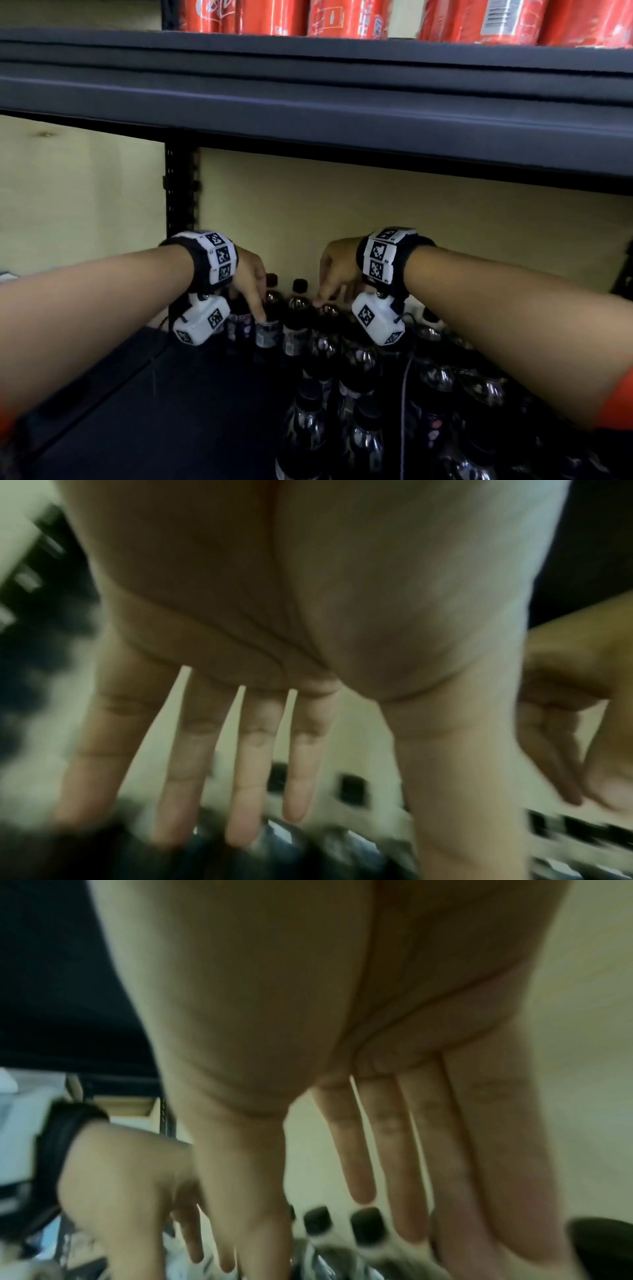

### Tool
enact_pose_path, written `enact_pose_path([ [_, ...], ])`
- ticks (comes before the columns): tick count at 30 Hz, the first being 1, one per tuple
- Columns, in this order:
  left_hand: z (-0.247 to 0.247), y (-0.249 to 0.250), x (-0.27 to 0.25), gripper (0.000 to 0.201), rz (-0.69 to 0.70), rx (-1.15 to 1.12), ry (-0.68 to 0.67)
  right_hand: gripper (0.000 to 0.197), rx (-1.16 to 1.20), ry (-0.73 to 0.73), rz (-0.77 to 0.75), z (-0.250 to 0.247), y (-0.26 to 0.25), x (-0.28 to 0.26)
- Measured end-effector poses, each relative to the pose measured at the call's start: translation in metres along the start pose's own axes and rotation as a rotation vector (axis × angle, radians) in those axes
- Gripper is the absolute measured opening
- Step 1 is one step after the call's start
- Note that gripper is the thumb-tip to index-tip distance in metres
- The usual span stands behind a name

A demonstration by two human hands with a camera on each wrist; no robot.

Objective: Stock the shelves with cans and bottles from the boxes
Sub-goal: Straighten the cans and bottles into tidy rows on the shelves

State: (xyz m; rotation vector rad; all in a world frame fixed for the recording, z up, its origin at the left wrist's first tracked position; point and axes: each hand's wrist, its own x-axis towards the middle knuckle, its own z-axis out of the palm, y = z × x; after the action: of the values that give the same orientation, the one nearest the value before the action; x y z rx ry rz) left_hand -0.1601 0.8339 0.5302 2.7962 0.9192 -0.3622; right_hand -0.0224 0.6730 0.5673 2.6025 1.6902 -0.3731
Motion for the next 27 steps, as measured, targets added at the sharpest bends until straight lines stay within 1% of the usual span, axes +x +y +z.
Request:
enact_pose_path([
  [2, -0.011, -0.025, 0.004, 0.063, -0.064, 0.034, 0.097, 0.043, 0.135, 0.100, -0.015, -0.004, -0.007, 0.013],
  [5, -0.020, -0.057, 0.016, 0.066, -0.147, 0.131, 0.275, 0.040, 0.214, 0.208, -0.028, -0.003, -0.020, 0.039],
  [6, -0.020, -0.068, 0.022, 0.067, -0.157, 0.134, 0.317, 0.041, 0.227, 0.232, -0.033, -0.002, -0.025, 0.046],
  [8, -0.017, -0.086, 0.033, 0.075, -0.167, 0.124, 0.349, 0.045, 0.241, 0.258, -0.049, 0.001, -0.035, 0.062],
  [11, -0.007, -0.102, 0.049, 0.087, -0.168, 0.127, 0.322, 0.052, 0.305, 0.278, -0.080, 0.010, -0.052, 0.083],
  [13, 0.003, -0.105, 0.058, 0.092, -0.148, 0.131, 0.305, 0.061, 0.356, 0.282, -0.108, 0.018, -0.064, 0.095],
  [17, 0.022, -0.108, 0.078, 0.099, -0.104, 0.135, 0.297, 0.074, 0.201, 0.291, -0.166, 0.036, -0.088, 0.116],
  [19, 0.026, -0.105, 0.085, 0.093, -0.139, 0.143, 0.294, 0.078, 0.154, 0.277, -0.173, 0.044, -0.099, 0.126],
  [21, 0.025, -0.105, 0.090, 0.070, -0.198, 0.136, 0.235, 0.076, 0.096, 0.257, -0.160, 0.050, -0.106, 0.136],
  [22, 0.025, -0.110, 0.096, 0.063, -0.217, 0.117, 0.216, 0.075, 0.075, 0.244, -0.152, 0.052, -0.107, 0.139],
  [23, 0.025, -0.127, 0.118, 0.067, -0.231, 0.089, 0.216, 0.076, 0.064, 0.233, -0.142, 0.054, -0.108, 0.144],
  [24, 0.027, -0.152, 0.146, 0.071, -0.246, 0.059, 0.186, 0.078, 0.057, 0.226, -0.135, 0.055, -0.109, 0.147],
  [25, 0.028, -0.168, 0.166, 0.073, -0.238, 0.074, 0.169, 0.080, 0.052, 0.217, -0.131, 0.057, -0.109, 0.150],
  [26, 0.029, -0.175, 0.170, 0.070, -0.222, 0.077, 0.162, 0.082, 0.047, 0.206, -0.127, 0.059, -0.109, 0.152],
  [27, 0.028, -0.165, 0.152, 0.062, -0.186, 0.089, 0.139, 0.082, 0.049, 0.202, -0.127, 0.063, -0.110, 0.157],
])
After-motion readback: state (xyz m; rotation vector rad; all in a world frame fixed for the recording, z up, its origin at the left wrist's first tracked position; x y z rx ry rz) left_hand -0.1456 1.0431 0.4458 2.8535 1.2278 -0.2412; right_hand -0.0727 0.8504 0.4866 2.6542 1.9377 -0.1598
